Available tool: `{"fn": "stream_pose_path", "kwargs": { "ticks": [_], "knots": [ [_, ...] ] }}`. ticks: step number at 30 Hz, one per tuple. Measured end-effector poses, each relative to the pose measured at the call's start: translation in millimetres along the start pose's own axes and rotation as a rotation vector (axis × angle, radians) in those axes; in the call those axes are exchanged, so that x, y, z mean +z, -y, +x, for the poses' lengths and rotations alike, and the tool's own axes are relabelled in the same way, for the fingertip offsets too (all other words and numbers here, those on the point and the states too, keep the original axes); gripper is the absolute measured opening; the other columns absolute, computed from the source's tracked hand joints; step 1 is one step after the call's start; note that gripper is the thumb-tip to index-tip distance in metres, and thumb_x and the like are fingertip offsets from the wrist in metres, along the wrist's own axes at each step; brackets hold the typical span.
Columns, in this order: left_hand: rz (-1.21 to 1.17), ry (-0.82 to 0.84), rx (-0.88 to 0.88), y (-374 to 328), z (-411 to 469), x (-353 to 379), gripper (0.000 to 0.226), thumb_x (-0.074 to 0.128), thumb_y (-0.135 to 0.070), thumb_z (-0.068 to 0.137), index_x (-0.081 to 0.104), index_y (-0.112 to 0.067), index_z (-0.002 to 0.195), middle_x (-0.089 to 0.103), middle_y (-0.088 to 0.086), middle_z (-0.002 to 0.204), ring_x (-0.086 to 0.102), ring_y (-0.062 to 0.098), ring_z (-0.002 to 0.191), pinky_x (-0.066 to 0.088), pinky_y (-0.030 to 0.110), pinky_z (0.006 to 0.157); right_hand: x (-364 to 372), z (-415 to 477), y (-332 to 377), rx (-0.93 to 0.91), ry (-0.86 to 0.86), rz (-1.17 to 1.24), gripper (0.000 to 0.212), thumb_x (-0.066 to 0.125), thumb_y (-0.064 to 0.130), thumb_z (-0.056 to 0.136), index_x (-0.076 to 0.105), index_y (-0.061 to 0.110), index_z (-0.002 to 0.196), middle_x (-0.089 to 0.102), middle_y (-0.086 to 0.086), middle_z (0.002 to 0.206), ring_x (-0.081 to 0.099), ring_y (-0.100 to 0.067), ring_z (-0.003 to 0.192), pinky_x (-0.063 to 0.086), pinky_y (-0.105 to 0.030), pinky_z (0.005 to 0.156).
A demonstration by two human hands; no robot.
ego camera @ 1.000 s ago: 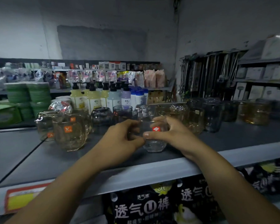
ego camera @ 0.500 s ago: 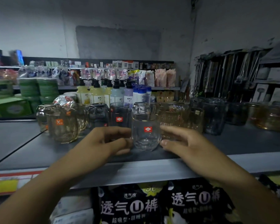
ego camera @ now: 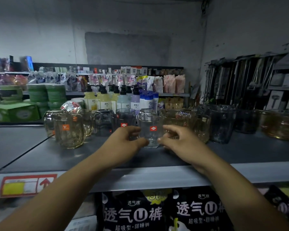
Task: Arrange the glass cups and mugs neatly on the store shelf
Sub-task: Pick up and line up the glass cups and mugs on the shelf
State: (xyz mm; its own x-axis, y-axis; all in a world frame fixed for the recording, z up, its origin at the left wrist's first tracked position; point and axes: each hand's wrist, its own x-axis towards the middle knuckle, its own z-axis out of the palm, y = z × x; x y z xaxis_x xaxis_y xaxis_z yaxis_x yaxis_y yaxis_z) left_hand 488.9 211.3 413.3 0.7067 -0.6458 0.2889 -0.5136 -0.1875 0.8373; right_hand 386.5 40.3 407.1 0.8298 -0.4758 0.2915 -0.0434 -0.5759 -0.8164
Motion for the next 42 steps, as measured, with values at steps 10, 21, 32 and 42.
{"fn": "stream_pose_path", "kwargs": {
  "ticks": [10, 21, 32, 42],
  "knots": [
    [0.176, -0.043, 0.010, 12, 12, 6, 0.060, 0.071, -0.035, 0.092, 0.053, -0.020, 0.147, 0.067, -0.002, 0.131, 0.063, 0.009, 0.110, 0.044, 0.022, 0.090, 11, 2, 0, -0.013, -0.024, -0.022, 0.060, 0.075, 0.035, 0.089, 0.056, 0.018, 0.143, 0.064, 0.005, 0.135, 0.060, -0.008, 0.120, 0.047, -0.036, 0.109],
    [0.183, -0.094, 0.068, 19, 13, 10, 0.054, 0.070, -0.031, 0.092, 0.057, -0.020, 0.143, 0.064, -0.007, 0.135, 0.058, 0.000, 0.115, 0.039, 0.014, 0.090, 19, 2, 1, -0.063, 0.002, -0.114, 0.055, 0.068, 0.032, 0.094, 0.054, 0.018, 0.145, 0.058, 0.004, 0.144, 0.054, -0.010, 0.128, 0.041, -0.026, 0.104],
    [0.200, -0.004, 0.080, 25, 19, 7, 0.050, 0.070, -0.028, 0.091, 0.058, -0.025, 0.139, 0.064, -0.007, 0.137, 0.062, 0.003, 0.120, 0.044, 0.021, 0.097, 22, 11, -2, -0.049, 0.023, -0.276, 0.058, 0.060, 0.029, 0.093, 0.047, 0.029, 0.149, 0.055, 0.004, 0.147, 0.056, -0.018, 0.127, 0.046, -0.037, 0.106],
    [0.355, 0.071, 0.073, 19, 20, 9, 0.057, 0.067, -0.032, 0.091, 0.050, -0.028, 0.145, 0.067, 0.000, 0.127, 0.066, 0.012, 0.110, 0.052, 0.030, 0.093, 22, 17, -2, -0.072, 0.039, -0.270, 0.059, 0.063, 0.025, 0.094, 0.047, 0.023, 0.150, 0.051, -0.002, 0.151, 0.051, -0.020, 0.135, 0.042, -0.036, 0.110]
  ]
}}
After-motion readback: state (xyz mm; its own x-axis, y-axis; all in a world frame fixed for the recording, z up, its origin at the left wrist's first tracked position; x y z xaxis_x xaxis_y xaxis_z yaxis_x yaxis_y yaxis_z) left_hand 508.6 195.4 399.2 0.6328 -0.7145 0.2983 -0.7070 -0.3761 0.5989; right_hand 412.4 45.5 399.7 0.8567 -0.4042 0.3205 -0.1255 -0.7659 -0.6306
